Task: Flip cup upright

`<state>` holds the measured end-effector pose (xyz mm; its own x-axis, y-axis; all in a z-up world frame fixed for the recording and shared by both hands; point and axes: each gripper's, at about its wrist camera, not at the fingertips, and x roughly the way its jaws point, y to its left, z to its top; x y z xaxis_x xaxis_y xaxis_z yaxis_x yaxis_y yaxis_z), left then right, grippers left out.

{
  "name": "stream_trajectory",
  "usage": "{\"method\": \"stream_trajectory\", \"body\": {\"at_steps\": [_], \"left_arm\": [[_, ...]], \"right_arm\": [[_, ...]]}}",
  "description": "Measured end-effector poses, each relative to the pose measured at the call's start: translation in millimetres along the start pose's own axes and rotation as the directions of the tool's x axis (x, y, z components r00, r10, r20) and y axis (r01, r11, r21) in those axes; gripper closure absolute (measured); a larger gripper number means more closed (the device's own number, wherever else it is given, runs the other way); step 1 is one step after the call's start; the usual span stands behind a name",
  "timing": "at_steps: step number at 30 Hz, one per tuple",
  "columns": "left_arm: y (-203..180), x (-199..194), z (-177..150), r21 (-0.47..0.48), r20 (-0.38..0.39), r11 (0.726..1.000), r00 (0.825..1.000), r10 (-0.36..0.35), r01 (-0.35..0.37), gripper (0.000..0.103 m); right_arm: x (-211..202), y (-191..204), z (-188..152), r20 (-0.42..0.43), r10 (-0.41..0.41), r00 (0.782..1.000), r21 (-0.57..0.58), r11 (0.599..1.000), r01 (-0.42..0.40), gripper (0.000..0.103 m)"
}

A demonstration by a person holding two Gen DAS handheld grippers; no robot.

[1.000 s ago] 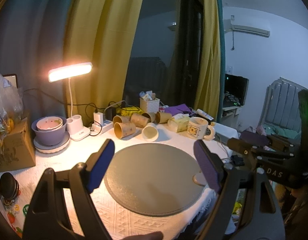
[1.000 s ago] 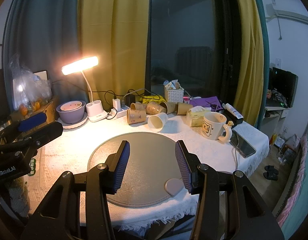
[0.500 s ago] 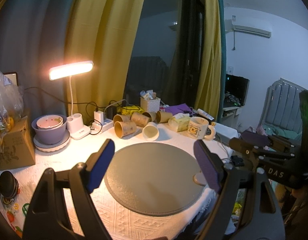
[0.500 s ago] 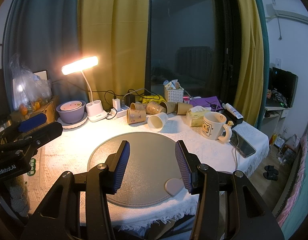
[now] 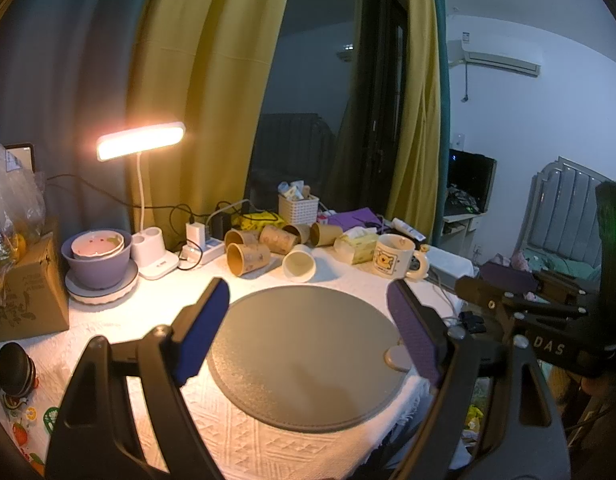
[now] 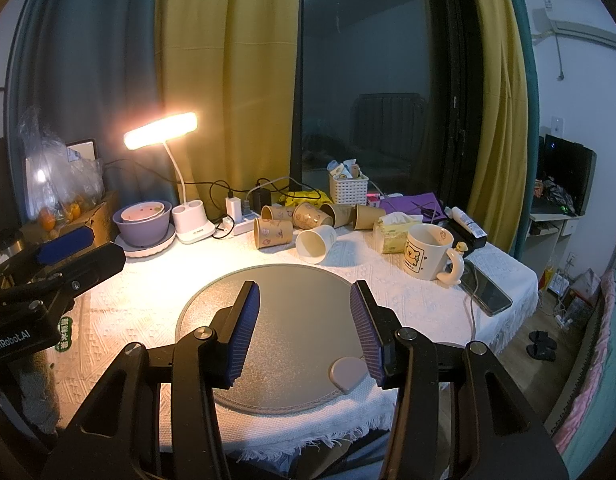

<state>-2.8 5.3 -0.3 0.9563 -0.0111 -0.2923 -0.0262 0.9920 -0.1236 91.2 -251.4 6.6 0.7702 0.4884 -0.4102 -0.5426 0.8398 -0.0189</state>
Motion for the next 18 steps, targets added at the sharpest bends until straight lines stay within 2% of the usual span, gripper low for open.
{"method": "stream_trajectory", "body": {"at_steps": [18], "left_arm": [[0.1,0.3,0.3,-0.008,0.004,1.000,1.000,-0.001,0.001,0.021]], "right_arm": [[0.4,0.8,0.9,-0.001,0.001,1.000,-0.001,1.000,-0.001,0.053]]}}
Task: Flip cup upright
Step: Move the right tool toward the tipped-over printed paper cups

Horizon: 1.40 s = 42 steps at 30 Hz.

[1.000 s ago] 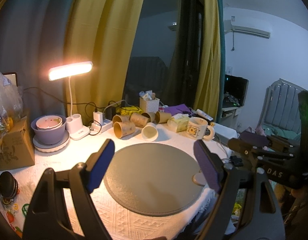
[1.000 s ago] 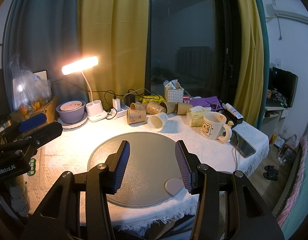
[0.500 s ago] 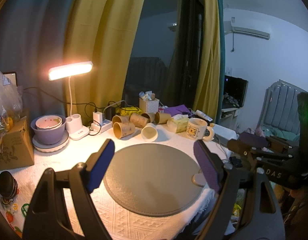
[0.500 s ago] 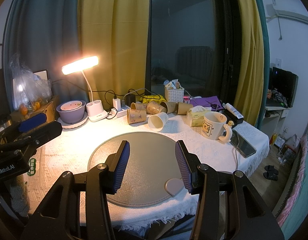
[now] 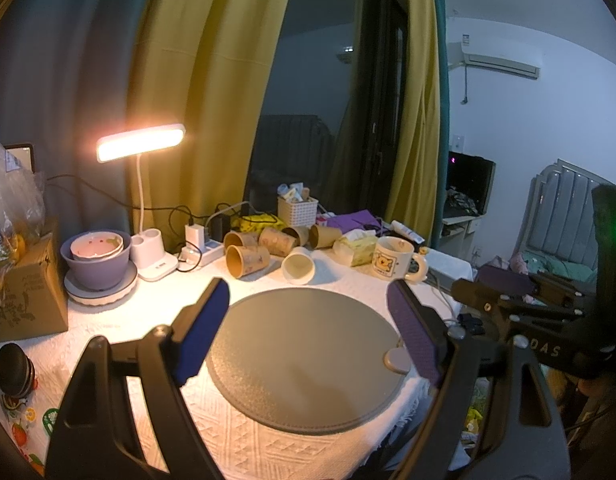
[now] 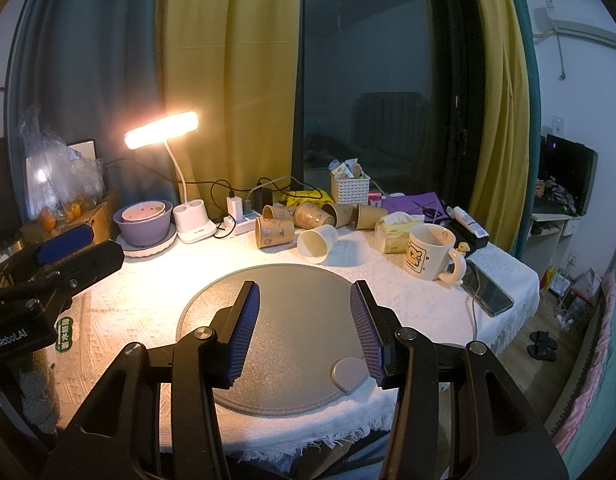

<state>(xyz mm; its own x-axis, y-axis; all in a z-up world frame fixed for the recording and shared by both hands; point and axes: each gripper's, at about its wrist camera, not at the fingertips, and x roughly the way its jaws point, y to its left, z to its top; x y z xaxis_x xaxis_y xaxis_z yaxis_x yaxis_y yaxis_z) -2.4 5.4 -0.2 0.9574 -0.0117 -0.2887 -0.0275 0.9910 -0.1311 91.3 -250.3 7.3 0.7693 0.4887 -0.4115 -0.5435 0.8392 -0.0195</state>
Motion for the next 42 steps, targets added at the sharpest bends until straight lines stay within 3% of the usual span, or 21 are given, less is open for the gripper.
{"method": "stream_trajectory", "body": {"at_steps": [9,20,28,42], "left_arm": [[-4.2,8.5,2.0,0.035,-0.016,0.999,1.000,0.016,-0.015,0.021],[1.2,78.8,11.1,0.135,-0.160,0.990,0.985,0.064,-0.042,0.021],[14.8,148.4,27.6,0.182,-0.261,0.981,0.959,0.111,-0.064,0.021],[36.5,280.0,28.1,0.303,-0.411,0.952,0.896,0.170,-0.042,0.021]], "right_arm": [[6.7,-3.4,1.9,0.002,0.004,1.000,-0.007,1.000,-0.004,0.053],[69.3,-16.1,12.3,-0.074,0.043,0.996,-0.009,0.999,-0.044,0.053],[127.9,-38.9,28.9,-0.128,0.067,0.989,0.013,0.998,-0.066,0.053],[239.7,-85.2,49.9,-0.228,0.107,0.968,0.081,0.993,-0.091,0.053]]}}
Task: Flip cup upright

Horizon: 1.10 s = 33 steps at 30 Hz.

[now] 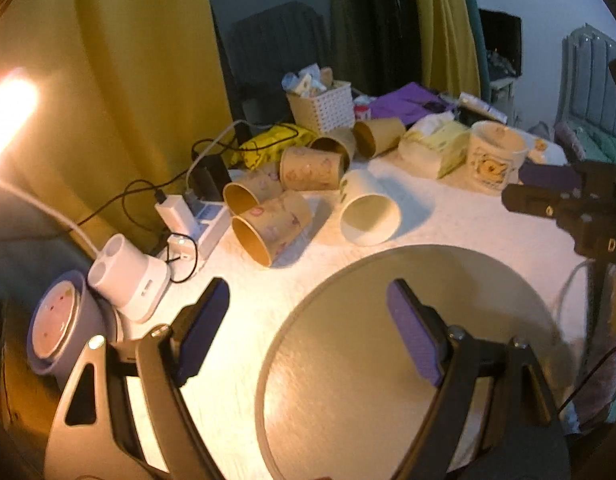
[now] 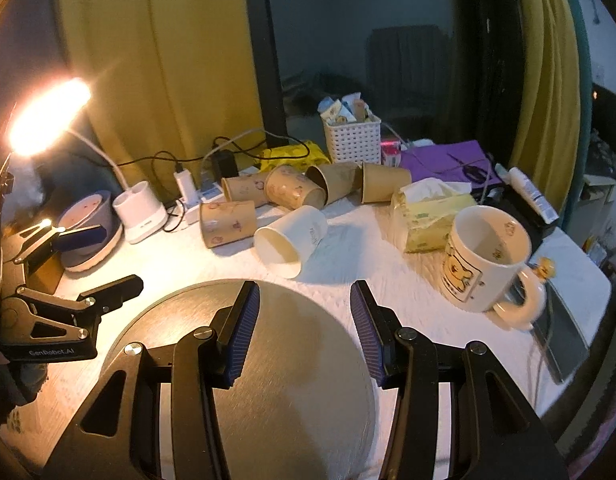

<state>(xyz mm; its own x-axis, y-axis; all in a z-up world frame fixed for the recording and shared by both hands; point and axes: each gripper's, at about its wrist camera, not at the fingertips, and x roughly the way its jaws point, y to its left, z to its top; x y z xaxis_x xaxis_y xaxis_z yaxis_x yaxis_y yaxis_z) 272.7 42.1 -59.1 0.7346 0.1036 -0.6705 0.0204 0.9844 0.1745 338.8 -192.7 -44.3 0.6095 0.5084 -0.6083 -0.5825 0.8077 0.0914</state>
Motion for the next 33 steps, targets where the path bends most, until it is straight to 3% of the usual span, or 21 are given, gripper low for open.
{"method": "stream_trajectory", "body": {"at_steps": [7,14,19,23,29,33], "left_arm": [[20.0,65.6,13.4,0.086,-0.038,0.995,0.997,0.062,-0.058,0.021],[39.3,118.4,32.3,0.189,-0.007,0.978,0.996,0.090,-0.087,0.021],[46.7,140.8,47.6,0.241,0.000,0.970,1.000,0.017,-0.016,0.021],[43.1,166.7,47.5,0.288,-0.062,0.957,0.998,-0.023,0.040,0.021],[41.4,188.2,41.3,0.276,-0.143,0.954,0.987,-0.077,0.115,0.021],[39.5,183.6,36.3,0.266,-0.152,0.954,0.983,-0.102,0.140,0.028]], "right_arm": [[53.5,-12.8,19.0,-0.051,0.028,0.998,0.001,1.000,-0.028,0.053],[101.7,-19.1,26.8,-0.108,0.053,0.993,0.018,0.998,-0.052,0.053],[122.6,-20.5,28.2,-0.136,0.072,0.988,0.030,0.997,-0.069,0.053],[131.7,-19.5,29.0,-0.145,0.082,0.986,0.029,0.997,-0.078,0.053],[134.6,-22.5,26.2,-0.154,0.078,0.985,0.034,0.997,-0.074,0.053],[128.3,-25.4,25.3,-0.152,0.070,0.986,0.038,0.997,-0.065,0.053]]}}
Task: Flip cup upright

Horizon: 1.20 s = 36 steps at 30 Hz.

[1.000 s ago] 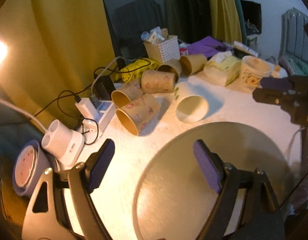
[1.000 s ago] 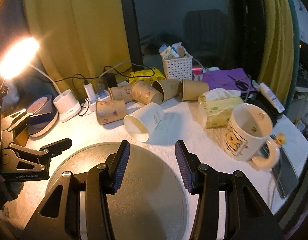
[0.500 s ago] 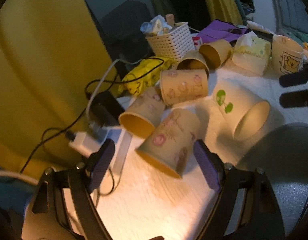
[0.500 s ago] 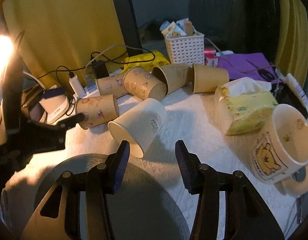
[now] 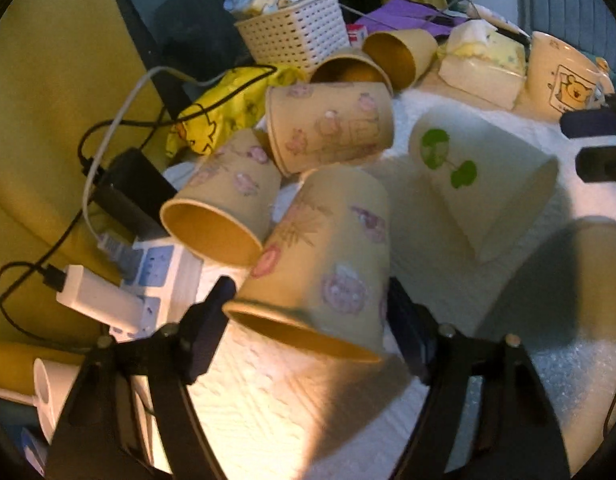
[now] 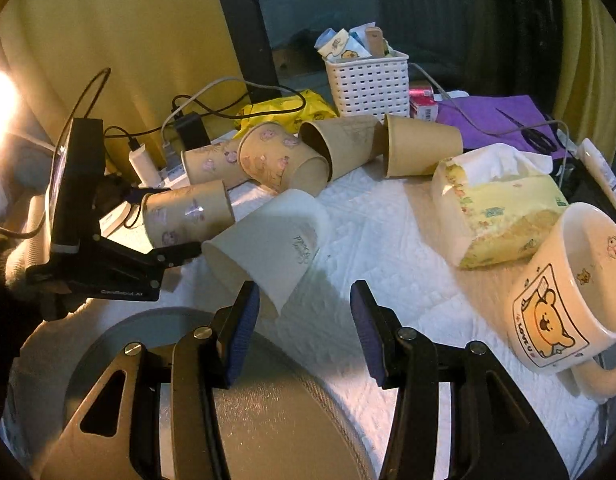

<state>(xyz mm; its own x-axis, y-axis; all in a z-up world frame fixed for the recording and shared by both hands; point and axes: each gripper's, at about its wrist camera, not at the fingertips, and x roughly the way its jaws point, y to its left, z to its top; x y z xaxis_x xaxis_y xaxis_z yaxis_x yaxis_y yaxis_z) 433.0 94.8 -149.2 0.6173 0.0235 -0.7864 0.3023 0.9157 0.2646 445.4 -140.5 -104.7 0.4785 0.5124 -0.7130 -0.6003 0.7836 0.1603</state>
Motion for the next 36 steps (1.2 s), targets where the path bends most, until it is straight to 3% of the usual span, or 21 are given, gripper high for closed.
{"method": "stream_trajectory", "body": {"at_steps": [11,20,25,31,36], "left_arm": [[-23.9,-72.8,-25.6,-0.063,0.052,0.995,0.996,-0.072,0.075,0.029],[-101.0,-133.5,-53.5,-0.009,0.097,0.977,0.972,-0.213,0.215,0.029],[-151.3,-146.4,-65.5,0.062,0.087,0.963,0.959,-0.269,0.264,0.029],[-176.6,-140.2,-71.9,0.077,0.058,0.935,0.934,-0.351,0.347,0.028],[-195.2,-135.1,-74.8,0.117,0.026,0.936,0.941,-0.337,0.332,0.020]], "right_arm": [[-44.3,14.5,-15.5,0.033,0.002,0.999,0.004,1.000,-0.002,0.053],[-81.5,23.7,-57.5,0.039,-0.013,0.999,0.023,1.000,0.012,0.053],[-93.7,15.7,-89.7,0.007,-0.037,0.999,0.053,0.998,0.036,0.053],[-95.7,6.7,-119.0,-0.050,-0.030,0.998,0.067,0.997,0.033,0.053],[-93.7,4.5,-133.2,-0.078,-0.015,0.997,0.065,0.998,0.020,0.053]]}}
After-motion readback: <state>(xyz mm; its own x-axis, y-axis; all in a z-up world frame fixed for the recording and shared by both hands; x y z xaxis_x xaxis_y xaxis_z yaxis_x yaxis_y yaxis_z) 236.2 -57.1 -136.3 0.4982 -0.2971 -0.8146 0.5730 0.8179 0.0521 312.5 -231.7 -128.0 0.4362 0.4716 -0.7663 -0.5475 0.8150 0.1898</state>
